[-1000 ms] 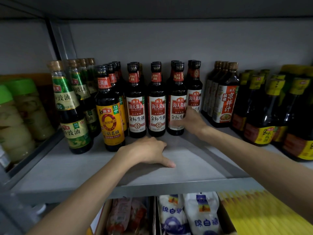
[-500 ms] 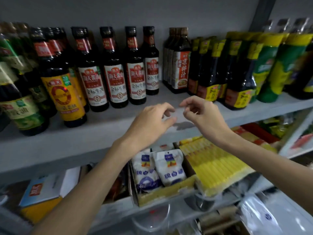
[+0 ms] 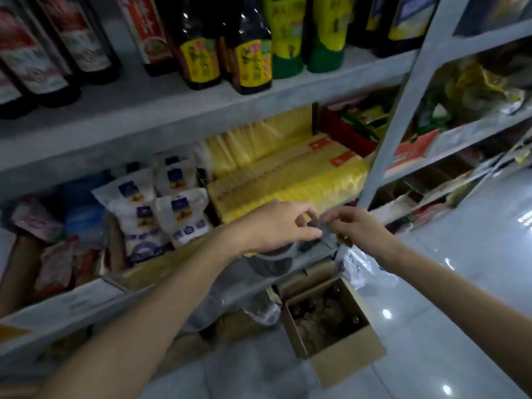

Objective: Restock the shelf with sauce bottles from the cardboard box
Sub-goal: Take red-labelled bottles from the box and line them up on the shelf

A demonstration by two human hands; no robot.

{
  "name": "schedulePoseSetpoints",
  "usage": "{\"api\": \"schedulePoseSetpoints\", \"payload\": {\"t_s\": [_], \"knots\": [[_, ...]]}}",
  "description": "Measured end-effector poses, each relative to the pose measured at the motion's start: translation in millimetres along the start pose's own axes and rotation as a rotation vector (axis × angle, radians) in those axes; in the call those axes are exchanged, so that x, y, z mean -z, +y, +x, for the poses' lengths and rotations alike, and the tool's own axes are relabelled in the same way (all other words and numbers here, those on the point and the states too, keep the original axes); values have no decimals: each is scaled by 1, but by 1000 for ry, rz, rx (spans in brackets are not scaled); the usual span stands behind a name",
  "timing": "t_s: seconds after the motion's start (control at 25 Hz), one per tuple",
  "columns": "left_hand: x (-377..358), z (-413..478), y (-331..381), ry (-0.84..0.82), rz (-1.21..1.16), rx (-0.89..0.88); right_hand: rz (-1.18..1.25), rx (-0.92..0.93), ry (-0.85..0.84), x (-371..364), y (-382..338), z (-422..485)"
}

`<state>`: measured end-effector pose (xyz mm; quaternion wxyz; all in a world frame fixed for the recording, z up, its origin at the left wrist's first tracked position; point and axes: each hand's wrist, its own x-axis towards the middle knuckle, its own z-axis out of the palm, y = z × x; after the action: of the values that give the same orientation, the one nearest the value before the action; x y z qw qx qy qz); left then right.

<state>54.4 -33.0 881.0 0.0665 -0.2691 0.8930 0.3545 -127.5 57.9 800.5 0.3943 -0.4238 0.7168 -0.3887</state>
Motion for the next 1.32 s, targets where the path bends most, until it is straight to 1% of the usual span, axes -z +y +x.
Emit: {"api": "schedulePoseSetpoints", "payload": {"t_s": [0.04, 0.12, 0.24, 0.36, 0.48, 0.52, 0.6, 0.68, 0.76, 0.88, 1.0, 1.08, 1.16, 1.32], "knots": [[-22, 22, -1, -85, -38, 45, -28, -86, -18, 9, 33, 1], [-60, 64, -12, -177, -128, 135, -41, -237, -30, 22, 93, 5], [-119, 119, -46, -186, -319, 292, -17, -442, -8, 24, 174, 18], [-211, 181, -107, -185, -425, 469, -64, -637, -13, 9, 273, 38], [-328, 236, -185, -282, -479, 712, -133, -729, -44, -21, 385, 66], [-363, 249, -210, -311, -504, 804, -147, -741, -60, -31, 419, 76], [-430, 272, -258, -329, -570, 977, -269, -746, -108, -51, 486, 94], [-499, 295, -310, -284, -625, 1117, -415, -735, -152, -77, 552, 114], [-554, 315, -357, -220, -635, 1211, -479, -708, -167, -102, 606, 141], [-609, 341, -413, -163, -593, 1273, -480, -654, -66, -130, 670, 196], [-651, 362, -462, -98, -550, 1289, -388, -684, 62, -153, 716, 256], [-665, 366, -481, -121, -455, 1264, -333, -699, 101, -165, 734, 287], [-675, 364, -489, -133, -405, 1255, -384, -698, 131, -173, 750, 309], [-685, 359, -499, -83, -497, 1289, -563, -634, 212, -178, 765, 328]]}}
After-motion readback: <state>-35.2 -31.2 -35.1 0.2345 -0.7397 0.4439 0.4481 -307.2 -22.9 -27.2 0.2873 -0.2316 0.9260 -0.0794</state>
